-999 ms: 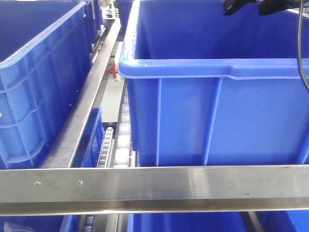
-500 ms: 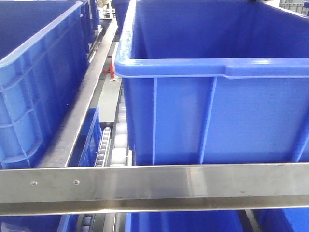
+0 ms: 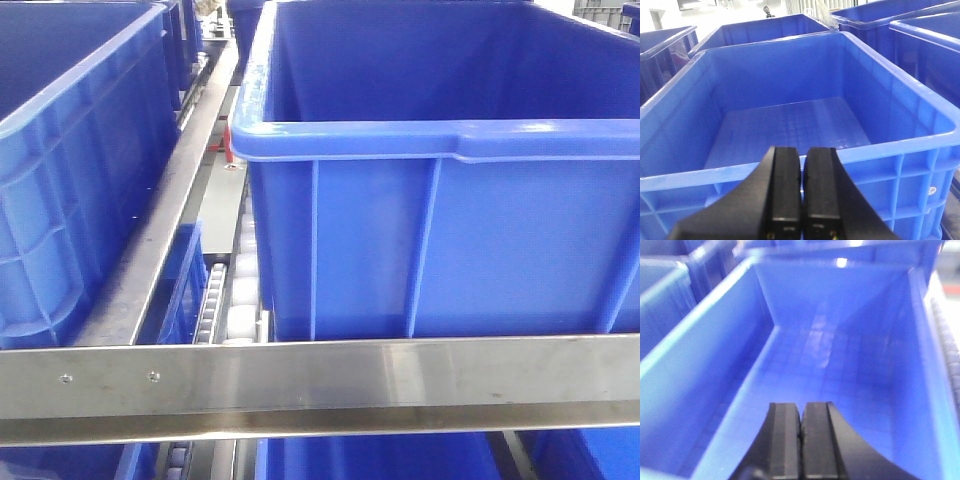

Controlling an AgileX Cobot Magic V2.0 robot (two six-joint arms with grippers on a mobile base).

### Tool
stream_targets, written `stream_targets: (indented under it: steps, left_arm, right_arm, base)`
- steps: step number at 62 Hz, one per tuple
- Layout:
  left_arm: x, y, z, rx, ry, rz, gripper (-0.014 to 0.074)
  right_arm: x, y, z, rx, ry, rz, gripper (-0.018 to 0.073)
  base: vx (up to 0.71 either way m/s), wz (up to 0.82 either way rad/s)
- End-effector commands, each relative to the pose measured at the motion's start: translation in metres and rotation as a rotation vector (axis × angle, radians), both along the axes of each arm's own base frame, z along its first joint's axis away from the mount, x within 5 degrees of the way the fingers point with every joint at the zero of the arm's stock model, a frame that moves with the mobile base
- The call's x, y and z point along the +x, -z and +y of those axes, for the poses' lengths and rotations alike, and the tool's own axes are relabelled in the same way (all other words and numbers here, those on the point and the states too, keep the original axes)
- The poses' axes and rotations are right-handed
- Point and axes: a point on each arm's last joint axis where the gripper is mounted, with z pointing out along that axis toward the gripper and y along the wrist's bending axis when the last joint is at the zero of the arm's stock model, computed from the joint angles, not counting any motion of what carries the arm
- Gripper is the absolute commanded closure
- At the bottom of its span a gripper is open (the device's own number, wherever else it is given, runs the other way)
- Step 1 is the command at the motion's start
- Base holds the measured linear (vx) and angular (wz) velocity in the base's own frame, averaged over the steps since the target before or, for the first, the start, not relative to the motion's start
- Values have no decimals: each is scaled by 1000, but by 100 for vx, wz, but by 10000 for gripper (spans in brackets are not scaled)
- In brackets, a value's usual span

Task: Pick red cube and place on left shelf

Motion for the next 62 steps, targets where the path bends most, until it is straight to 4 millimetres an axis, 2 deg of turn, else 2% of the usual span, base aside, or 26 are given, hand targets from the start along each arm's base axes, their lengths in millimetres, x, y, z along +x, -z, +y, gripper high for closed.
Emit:
stream_targets:
  steps: [1,8,40,51,62]
  left_arm:
    - [1,1,0,-13,-1,-50,491]
    - [1,1,0,-13,-1,-50,491]
    - [1,1,0,-13,-1,-50,491]
    - [1,1,0,-13,-1,-50,491]
    - [1,1,0,-13,-1,-50,491]
  right_arm:
    - [-10,-17,-2,24,-5,-130,503]
    - [-15,-20,-4,28,-4,-144,503]
    - [-15,-20,-4,28,-1,-146,503]
    - [-15,-14,-5,11,4,-88,503]
    - [-28,-9,-12,8,37,-82,503]
  base:
    - [0,0]
    - [0,0]
    - [0,0]
    - [0,0]
    - [0,0]
